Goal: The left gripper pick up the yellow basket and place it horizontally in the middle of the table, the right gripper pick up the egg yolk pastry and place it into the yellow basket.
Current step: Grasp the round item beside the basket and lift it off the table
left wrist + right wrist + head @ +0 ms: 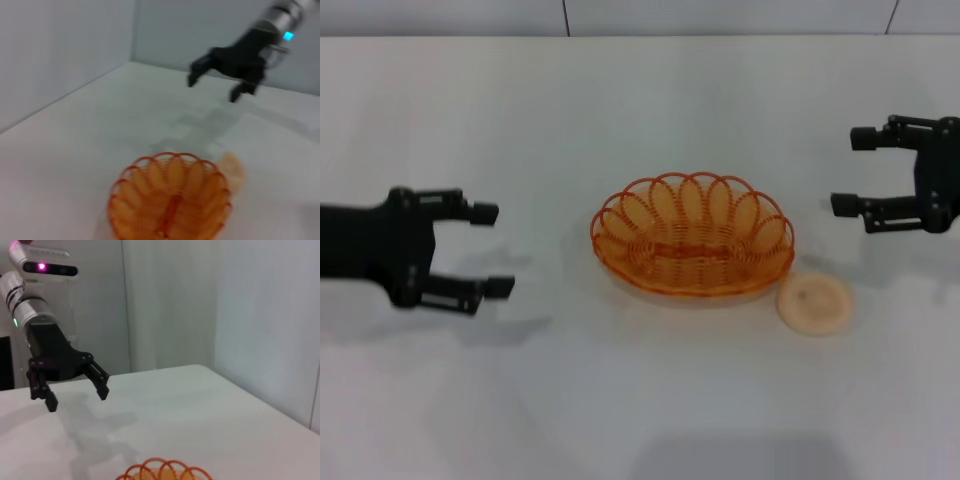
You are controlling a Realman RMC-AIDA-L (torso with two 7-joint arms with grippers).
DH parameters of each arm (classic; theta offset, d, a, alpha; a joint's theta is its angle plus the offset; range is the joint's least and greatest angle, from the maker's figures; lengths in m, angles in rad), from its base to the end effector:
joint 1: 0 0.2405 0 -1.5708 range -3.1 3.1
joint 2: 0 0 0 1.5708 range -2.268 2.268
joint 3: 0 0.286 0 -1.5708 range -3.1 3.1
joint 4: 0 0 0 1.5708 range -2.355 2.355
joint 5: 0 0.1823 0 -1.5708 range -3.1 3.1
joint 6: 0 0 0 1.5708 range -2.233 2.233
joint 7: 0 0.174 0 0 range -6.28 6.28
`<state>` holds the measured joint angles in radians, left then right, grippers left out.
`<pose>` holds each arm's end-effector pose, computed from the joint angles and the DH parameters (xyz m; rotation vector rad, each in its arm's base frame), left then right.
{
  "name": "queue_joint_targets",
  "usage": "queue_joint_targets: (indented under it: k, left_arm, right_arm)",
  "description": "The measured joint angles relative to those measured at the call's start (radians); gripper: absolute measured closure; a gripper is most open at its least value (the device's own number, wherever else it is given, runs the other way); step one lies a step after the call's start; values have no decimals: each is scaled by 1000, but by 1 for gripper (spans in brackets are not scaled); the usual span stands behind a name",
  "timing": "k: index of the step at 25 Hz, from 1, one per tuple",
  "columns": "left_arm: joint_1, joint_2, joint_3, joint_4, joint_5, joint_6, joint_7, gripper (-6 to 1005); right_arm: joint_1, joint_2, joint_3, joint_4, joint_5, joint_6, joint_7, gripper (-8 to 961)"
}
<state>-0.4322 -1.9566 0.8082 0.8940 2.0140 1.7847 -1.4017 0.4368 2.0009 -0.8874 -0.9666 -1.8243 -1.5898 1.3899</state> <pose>-0.2781 0.2990 0.0176 -2.9152 -0.3796 -0.4634 0.2436 0.3359 0.0155 -2.7199 0.2321 0.5841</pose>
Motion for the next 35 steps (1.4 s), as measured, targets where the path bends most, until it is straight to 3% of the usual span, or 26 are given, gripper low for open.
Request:
queue_joint_targets:
  k: [5,10,17,24,35]
  left_arm:
    - [81,-18,-12,-5,-4,23,166,110]
    - [103,-21,-61,-33,1,32,208,109]
    - [98,-16,-132,-73,3,39,235,109]
    - [73,-18,-160,-93,0,24,223,110]
    - [34,-22,-155,-96,16,14,206,109]
  right_arm:
    - [-17,-3,-2,-92,-64,-49,81,113]
    - [-6,-4,-3,-150,-173,-81,163,117]
    - [62,-7,-7,-213,-349,-112,376,125]
    - [83,3,-51,-242,-403,-133,491,133]
    - [88,9,-166,-148,-433,-32,512,147]
